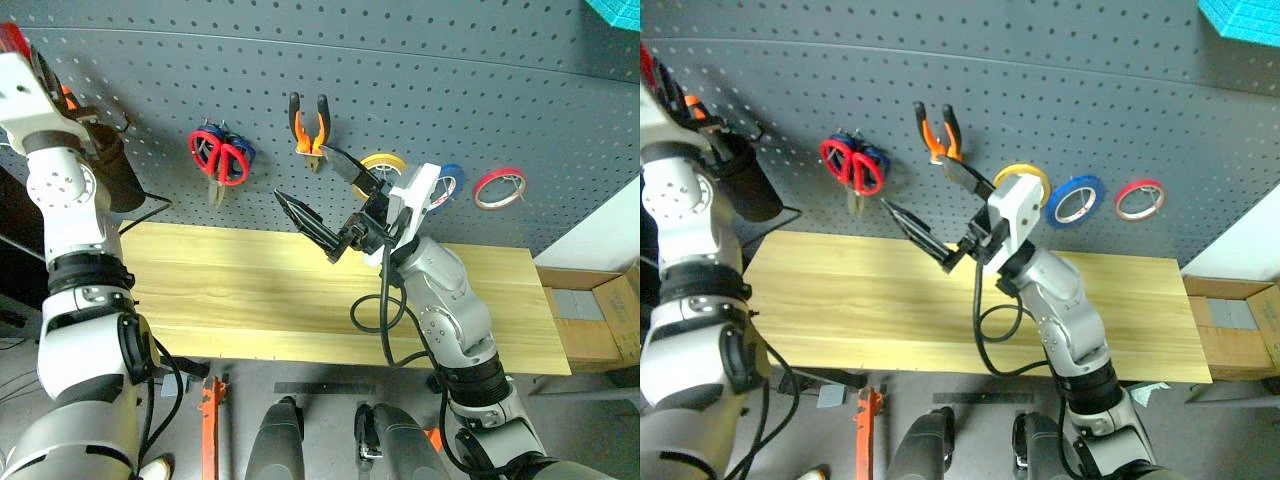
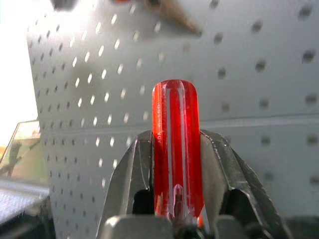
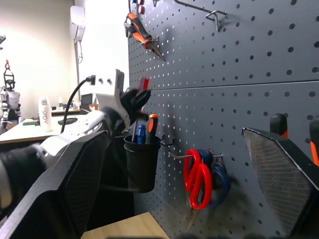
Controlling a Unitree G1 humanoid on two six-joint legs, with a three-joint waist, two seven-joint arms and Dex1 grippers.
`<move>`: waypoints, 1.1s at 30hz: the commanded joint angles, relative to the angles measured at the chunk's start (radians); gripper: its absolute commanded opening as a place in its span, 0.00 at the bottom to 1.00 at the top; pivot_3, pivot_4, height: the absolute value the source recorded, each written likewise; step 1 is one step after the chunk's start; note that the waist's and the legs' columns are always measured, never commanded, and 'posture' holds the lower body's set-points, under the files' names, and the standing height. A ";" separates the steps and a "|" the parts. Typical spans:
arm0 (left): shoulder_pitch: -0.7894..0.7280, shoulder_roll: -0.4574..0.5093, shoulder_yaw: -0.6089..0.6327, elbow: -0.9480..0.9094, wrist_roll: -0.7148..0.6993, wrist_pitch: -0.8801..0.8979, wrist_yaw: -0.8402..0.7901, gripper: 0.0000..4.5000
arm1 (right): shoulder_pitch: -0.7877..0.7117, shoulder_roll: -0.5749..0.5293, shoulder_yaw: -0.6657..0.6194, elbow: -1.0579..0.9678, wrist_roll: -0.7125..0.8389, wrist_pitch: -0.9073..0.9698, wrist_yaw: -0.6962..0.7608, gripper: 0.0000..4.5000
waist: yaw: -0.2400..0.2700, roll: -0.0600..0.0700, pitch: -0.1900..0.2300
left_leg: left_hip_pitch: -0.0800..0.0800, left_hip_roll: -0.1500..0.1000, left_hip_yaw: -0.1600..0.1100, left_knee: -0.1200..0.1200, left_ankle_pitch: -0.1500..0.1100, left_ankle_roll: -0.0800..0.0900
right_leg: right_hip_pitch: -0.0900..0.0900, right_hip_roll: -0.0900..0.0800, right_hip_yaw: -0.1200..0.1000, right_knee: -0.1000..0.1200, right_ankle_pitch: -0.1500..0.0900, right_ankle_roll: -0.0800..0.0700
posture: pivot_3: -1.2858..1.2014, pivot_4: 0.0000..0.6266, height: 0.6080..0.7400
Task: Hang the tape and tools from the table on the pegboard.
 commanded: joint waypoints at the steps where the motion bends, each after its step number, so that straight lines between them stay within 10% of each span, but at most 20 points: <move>1: 0.039 -0.008 0.020 -0.107 -0.013 0.032 0.026 0.20 | -0.002 -0.001 -0.011 -0.024 -0.002 -0.021 -0.002 1.00 | 0.000 0.000 0.000 | 0.000 0.000 0.000 0.000 0.000 0.000 | 0.000 0.000 0.000 0.000 0.000 0.000 | 0.56 0.32 1.00; 7: 0.086 -0.023 0.020 -0.189 -0.022 0.088 0.028 0.20 | -0.003 -0.008 -0.012 -0.023 0.000 -0.020 -0.001 1.00 | 0.001 0.000 0.000 | 0.000 0.000 -0.001 0.000 0.000 0.000 | 0.001 0.000 -0.001 0.000 0.000 0.000 | 0.57 0.32 1.00; 18: 0.087 -0.032 0.013 -0.229 -0.028 0.114 0.022 0.99 | -0.008 -0.013 -0.014 -0.015 0.001 -0.024 0.002 1.00 | 0.004 0.000 0.000 | 0.002 0.000 -0.004 0.001 -0.001 0.004 | 0.005 0.000 -0.003 0.000 0.001 -0.001 | 0.56 0.32 1.00; 33: 0.211 -0.117 -0.209 -0.582 0.078 0.036 -0.165 0.99 | 0.093 -0.177 -0.035 -0.138 -0.005 0.004 0.041 1.00 | 0.010 0.001 -0.001 | 0.002 -0.001 -0.006 0.001 0.001 0.003 | 0.007 -0.001 -0.005 -0.001 0.001 -0.001 | 0.56 0.33 1.00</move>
